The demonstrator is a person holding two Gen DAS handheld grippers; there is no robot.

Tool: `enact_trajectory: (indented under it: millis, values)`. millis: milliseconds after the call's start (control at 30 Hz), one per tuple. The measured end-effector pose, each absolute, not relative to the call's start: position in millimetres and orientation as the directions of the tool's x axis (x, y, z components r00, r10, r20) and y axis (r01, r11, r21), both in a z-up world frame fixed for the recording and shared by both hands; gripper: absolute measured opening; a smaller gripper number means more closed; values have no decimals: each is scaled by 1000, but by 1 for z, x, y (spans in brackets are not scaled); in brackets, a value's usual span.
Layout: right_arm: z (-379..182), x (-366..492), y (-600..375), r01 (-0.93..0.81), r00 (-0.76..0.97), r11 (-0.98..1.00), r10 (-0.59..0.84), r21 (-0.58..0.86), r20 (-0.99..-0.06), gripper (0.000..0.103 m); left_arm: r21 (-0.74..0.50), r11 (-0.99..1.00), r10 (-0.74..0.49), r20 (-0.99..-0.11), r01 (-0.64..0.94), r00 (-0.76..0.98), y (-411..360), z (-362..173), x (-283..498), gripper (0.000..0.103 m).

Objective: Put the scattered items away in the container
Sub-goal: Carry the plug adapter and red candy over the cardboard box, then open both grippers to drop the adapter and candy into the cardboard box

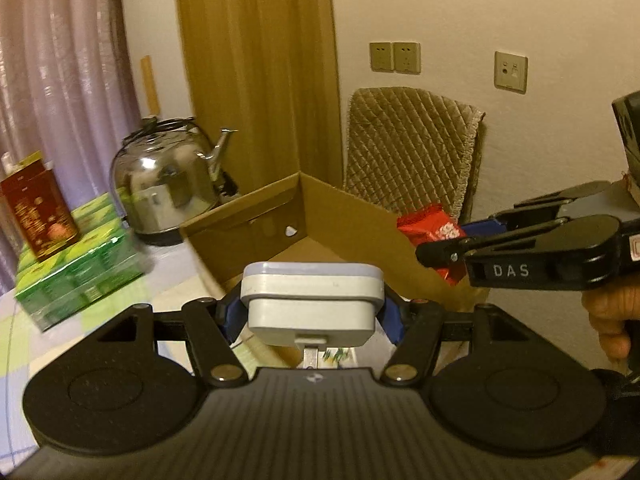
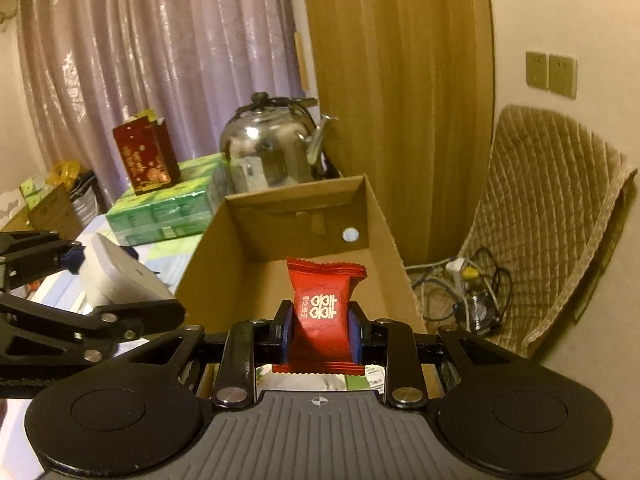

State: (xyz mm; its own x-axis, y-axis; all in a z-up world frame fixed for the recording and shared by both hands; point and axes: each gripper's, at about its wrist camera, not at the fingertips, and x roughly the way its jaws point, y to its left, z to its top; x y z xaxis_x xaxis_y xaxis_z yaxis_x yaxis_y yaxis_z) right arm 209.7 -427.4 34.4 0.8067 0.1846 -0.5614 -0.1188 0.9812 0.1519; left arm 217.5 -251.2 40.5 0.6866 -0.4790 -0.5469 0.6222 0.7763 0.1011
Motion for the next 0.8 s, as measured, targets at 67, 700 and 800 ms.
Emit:
enact_trajectory:
  millis: [67, 700, 800]
  values:
    - [30, 216, -432, -112, 802, 980, 186, 163, -567, 25, 112, 764, -481, -556, 635, 677, -261, 35, 227, 60]
    - [-3, 245, -440, -109, 765, 978, 196, 177, -614, 25, 192, 672, -466, -641, 715, 610, -293, -13, 266, 61]
    - [-3, 246, -441, -107, 764, 979, 194, 176, -616, 25, 185, 672, -466, -647, 717, 603, -293, -16, 267, 61]
